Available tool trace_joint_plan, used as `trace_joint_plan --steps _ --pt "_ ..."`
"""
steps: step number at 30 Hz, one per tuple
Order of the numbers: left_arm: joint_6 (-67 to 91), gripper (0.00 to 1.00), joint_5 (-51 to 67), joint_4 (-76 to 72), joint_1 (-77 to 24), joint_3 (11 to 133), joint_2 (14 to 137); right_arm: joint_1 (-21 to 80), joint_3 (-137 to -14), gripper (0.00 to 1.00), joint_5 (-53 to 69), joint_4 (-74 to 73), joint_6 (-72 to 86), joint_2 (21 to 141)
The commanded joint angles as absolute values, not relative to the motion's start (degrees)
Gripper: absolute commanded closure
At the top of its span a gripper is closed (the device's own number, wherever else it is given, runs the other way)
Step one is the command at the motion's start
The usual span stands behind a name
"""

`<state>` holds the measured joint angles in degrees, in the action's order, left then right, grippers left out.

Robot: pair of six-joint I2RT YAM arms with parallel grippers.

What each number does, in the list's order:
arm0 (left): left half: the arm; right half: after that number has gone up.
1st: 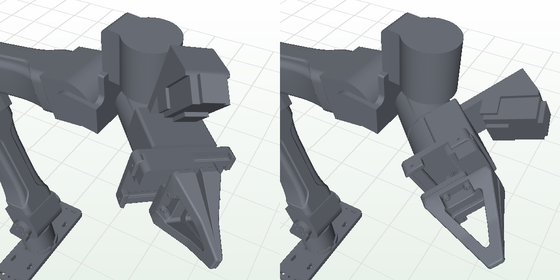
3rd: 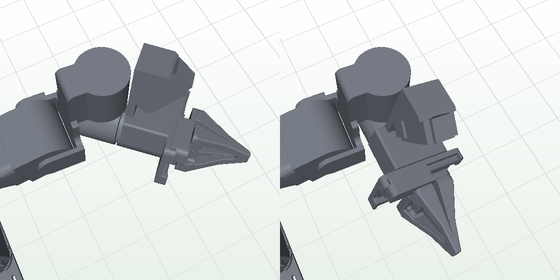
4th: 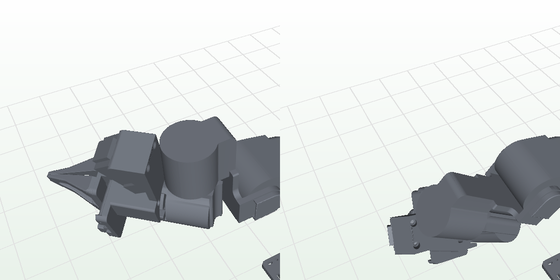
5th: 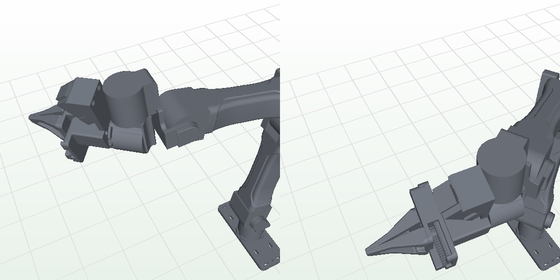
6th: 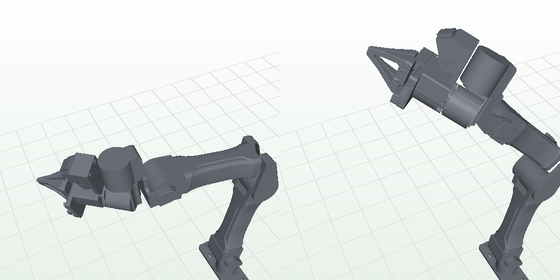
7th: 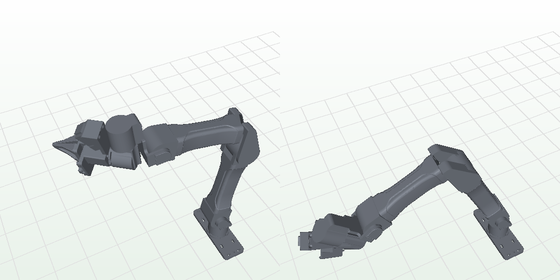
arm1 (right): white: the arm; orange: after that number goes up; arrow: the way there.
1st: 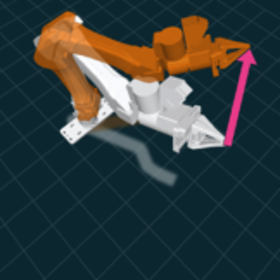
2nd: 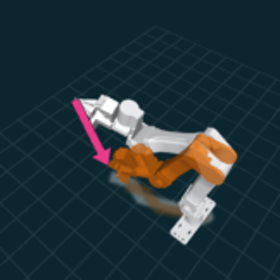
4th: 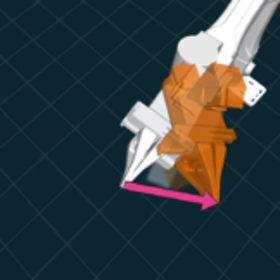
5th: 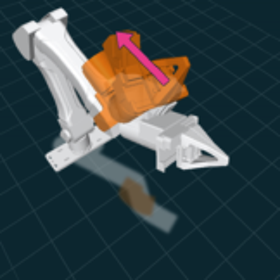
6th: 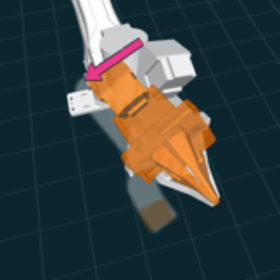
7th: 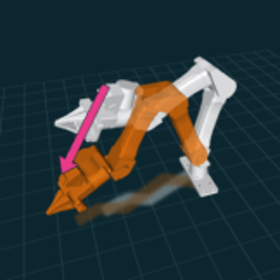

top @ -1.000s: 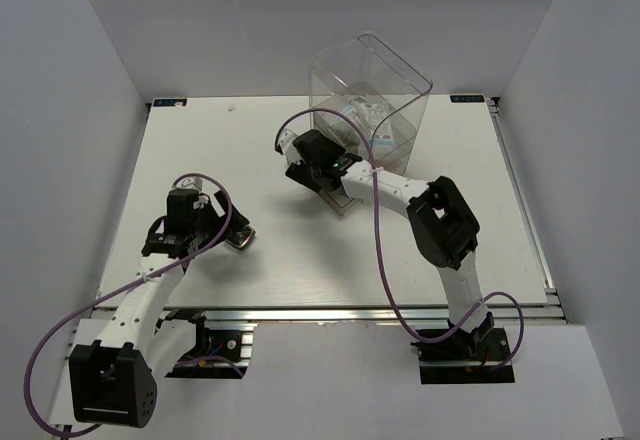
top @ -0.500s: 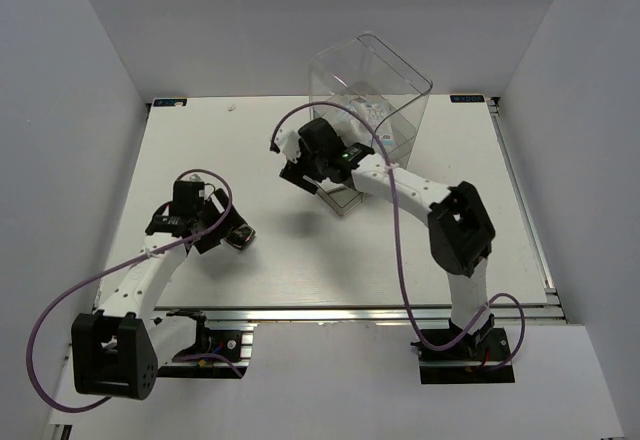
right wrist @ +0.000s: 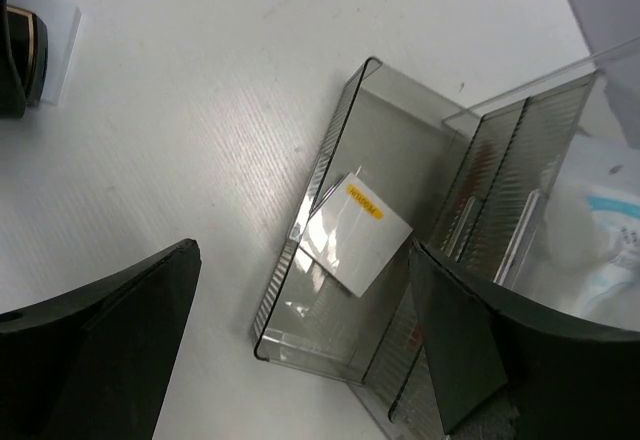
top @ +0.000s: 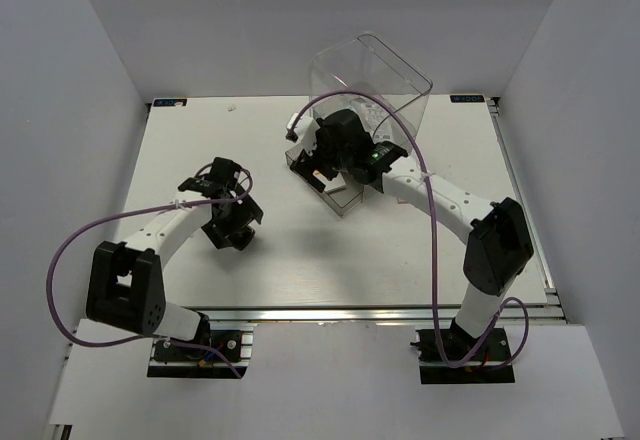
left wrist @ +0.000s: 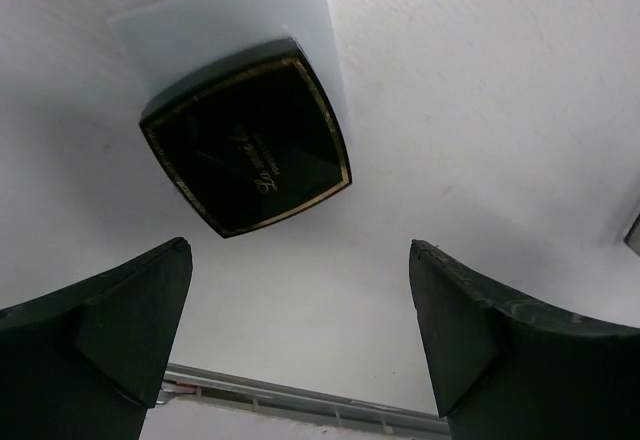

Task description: Organize the makeup

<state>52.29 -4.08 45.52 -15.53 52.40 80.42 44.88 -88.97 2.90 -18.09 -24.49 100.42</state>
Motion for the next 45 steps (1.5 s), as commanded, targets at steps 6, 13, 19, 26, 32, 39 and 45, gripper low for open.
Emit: trace_joint_plan --steps 6,13,19,26,32,39,45 --pt "57.22 0.02 -11.77 53.95 -15.64 59.32 86.83 43.33 -86.4 0.11 4.75 -17.32 -21.36 95.54" --pt "56.6 0.02 -10.81 53.0 -15.64 60.55 90.43 42.54 -84.99 0.11 4.92 -16.79 -20.83 94.48" --pt "55.28 0.02 -11.51 52.56 -15.64 63.28 94.74 42.19 -84.73 0.11 5.1 -16.79 -21.09 94.22" --pt "55.9 0.08 -10.72 50.45 -15.64 62.23 95.45 41.48 -84.29 0.11 5.18 -17.14 -21.09 93.78" --pt "56.16 0.33 -11.07 50.1 -15.64 62.23 95.36 41.13 -84.2 0.11 5.45 -17.31 -21.27 93.6" --pt "55.29 0.67 -9.32 49.4 -15.64 63.01 94.58 40.52 -84.99 0.11 6.32 -17.75 -20.74 93.08" --pt "52.74 0.83 -4.05 49.22 -16.52 69.86 91.41 38.85 -83.85 0.11 13.86 -16.7 -21.36 88.95"
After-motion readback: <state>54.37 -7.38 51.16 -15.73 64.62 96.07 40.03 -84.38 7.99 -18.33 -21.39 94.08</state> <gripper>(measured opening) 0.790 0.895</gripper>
